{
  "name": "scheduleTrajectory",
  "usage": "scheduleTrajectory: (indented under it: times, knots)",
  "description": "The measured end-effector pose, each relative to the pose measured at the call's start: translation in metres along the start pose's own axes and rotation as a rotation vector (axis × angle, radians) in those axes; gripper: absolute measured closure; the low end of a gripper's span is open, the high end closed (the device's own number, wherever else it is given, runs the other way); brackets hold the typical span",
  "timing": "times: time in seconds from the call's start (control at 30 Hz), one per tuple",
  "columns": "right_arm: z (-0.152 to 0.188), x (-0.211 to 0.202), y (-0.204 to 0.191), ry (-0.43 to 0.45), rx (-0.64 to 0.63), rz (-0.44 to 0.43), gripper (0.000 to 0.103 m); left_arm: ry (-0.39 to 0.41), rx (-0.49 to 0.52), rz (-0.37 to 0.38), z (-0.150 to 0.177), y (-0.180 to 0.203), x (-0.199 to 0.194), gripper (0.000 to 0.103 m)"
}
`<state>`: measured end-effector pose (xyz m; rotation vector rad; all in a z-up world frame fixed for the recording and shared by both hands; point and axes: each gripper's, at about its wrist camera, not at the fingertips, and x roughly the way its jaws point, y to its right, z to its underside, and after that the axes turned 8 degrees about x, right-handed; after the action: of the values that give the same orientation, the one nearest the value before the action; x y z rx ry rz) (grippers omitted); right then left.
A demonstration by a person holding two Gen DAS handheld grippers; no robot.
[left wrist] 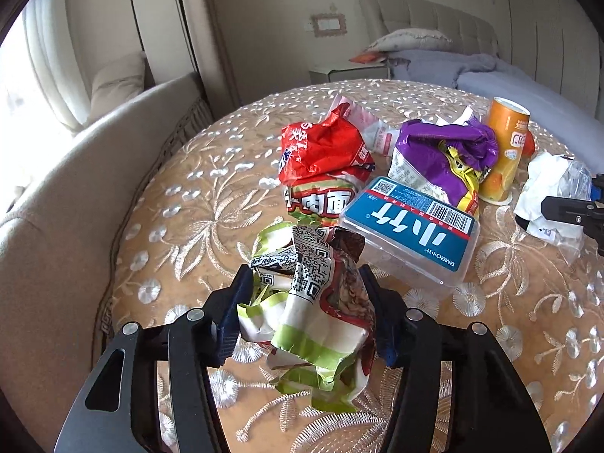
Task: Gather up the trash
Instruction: 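Grasp the green-white crumpled wrapper with the left tool while the right tool grasps the clear bag with cat print, then carry both items over the white bin and open both tools to drop them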
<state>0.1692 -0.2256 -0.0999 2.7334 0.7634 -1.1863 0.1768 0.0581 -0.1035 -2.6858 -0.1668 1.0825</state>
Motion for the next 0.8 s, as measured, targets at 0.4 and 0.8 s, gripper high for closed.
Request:
scheduleTrajectory:
  times: [0.4,0.8]
  knots:
    - [0.034,-0.061,0.017,0.095,-0.004,0.023,0.06,0.096,0.03,-0.007,0.005,0.02,-0.06,0.047]
    - [0.097,-0.134,0.062,0.173,0.017,0.103,0.059,0.233,0.196,0.277,-0.01,0.116,-0.111,0.047]
